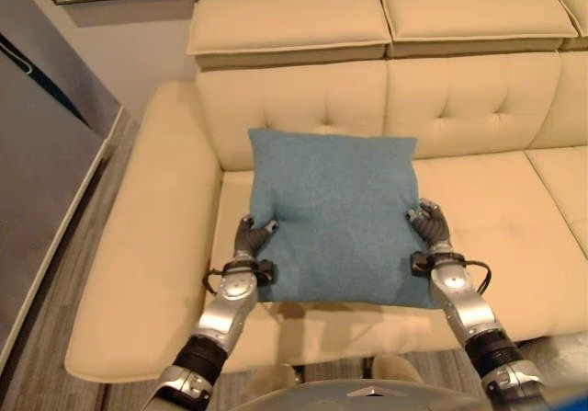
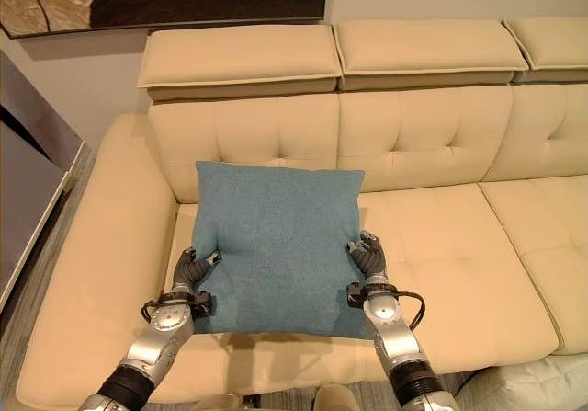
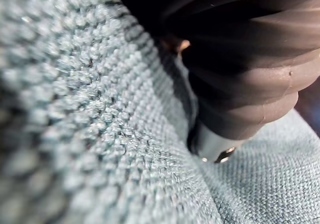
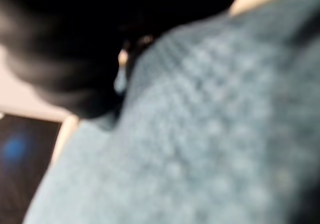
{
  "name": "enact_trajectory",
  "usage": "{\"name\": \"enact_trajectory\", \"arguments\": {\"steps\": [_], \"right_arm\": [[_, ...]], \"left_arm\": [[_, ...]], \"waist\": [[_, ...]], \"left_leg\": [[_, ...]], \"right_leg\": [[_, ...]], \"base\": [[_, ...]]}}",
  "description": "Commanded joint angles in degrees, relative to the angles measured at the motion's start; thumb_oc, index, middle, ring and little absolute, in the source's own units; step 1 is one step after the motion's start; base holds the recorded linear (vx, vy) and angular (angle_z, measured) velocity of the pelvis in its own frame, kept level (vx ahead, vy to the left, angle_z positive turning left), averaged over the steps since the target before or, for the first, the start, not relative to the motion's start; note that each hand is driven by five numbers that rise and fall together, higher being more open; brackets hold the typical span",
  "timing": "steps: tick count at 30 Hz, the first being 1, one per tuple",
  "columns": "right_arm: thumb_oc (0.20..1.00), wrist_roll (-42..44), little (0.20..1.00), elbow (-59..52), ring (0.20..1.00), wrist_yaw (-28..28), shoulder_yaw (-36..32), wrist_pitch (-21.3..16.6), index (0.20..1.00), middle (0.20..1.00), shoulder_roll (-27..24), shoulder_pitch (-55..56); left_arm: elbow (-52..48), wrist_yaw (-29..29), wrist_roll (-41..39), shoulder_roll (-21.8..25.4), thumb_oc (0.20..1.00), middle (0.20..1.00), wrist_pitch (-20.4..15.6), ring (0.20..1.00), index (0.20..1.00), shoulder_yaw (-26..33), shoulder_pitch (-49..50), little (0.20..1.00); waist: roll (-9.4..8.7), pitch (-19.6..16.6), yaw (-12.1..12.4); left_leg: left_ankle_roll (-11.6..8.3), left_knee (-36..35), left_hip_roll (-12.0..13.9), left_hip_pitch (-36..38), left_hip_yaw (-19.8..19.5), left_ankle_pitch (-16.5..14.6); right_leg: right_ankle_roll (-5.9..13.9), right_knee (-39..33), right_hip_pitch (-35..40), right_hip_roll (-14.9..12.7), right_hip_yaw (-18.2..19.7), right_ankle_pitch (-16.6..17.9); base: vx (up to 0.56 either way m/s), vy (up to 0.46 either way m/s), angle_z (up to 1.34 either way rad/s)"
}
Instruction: Pick up all the scattered cushions and arrange them neatly on the sofa.
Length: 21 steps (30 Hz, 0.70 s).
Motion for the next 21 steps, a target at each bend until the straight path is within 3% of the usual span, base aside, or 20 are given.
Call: {"name": "enact_trajectory", "arguments": {"steps": [1,6,9,14,21], "right_arm": [[0.2,-2.4,0.2,-6.1,0.2,-0.3,1.0,-5.1,0.2,0.2,1.0,-7.1],[0.2,-3.7,0.2,-6.5,0.2,-2.3,2.1,-5.4,0.2,0.2,-0.3,-12.2],[0.2,-5.0,0.2,-3.6,0.2,-7.2,4.0,-6.0,0.2,0.2,-1.1,-23.4],[0.2,-4.9,0.2,2.3,0.2,-12.2,2.9,-6.8,0.2,0.2,-4.5,-36.2],[0.2,-8.9,0.2,5.9,0.2,-17.4,4.8,-6.7,0.2,0.2,-8.3,-49.4]], "left_arm": [[-4.3,0.4,2.0,-1.6,0.2,0.2,-5.6,0.2,0.2,-4.0,-8.3,0.2],[-3.8,2.2,3.8,-1.5,0.2,0.2,-5.8,0.2,0.2,-5.3,-14.4,0.2],[-1.2,6.7,4.5,-0.3,0.2,0.2,-7.6,0.2,0.2,-6.2,-26.8,0.2],[2.8,10.8,5.8,2.9,0.2,0.2,-8.7,0.2,0.2,-5.3,-38.8,0.2],[6.7,14.9,6.2,4.8,0.2,0.2,-10.0,0.2,0.2,-5.3,-49.8,0.2]], "waist": [[-1.81,-2.0,0.3],[-1.14,0.6,-0.2],[-0.54,3.5,-0.4],[0.29,3.9,0.0],[0.58,4.0,0.8]], "left_leg": [[-2.37,1.2,-1.2,-0.6,-1.6,-3.3],[-3.0,2.3,-0.4,-5.0,-2.0,-2.6],[-3.73,4.3,0.0,-14.5,-2.9,-0.5],[-4.64,4.5,0.0,-21.1,-3.6,1.3],[-5.33,2.6,0.0,-24.8,-4.8,3.1]], "right_leg": [[4.86,6.6,-2.8,-1.5,-1.2,-2.4],[4.14,7.1,-6.1,-1.1,-2.5,-2.6],[3.69,8.2,-14.1,-1.3,-3.4,-1.4],[3.61,8.2,-20.0,-1.4,-3.9,-0.5],[3.73,8.0,-24.3,-1.2,-4.2,-0.3]], "base": [[-0.04,-0.083,0.11],[-0.1,-0.056,0.11],[-0.22,-0.049,0.05],[-0.05,-0.018,0.1],[0.01,-0.017,0.05]]}}
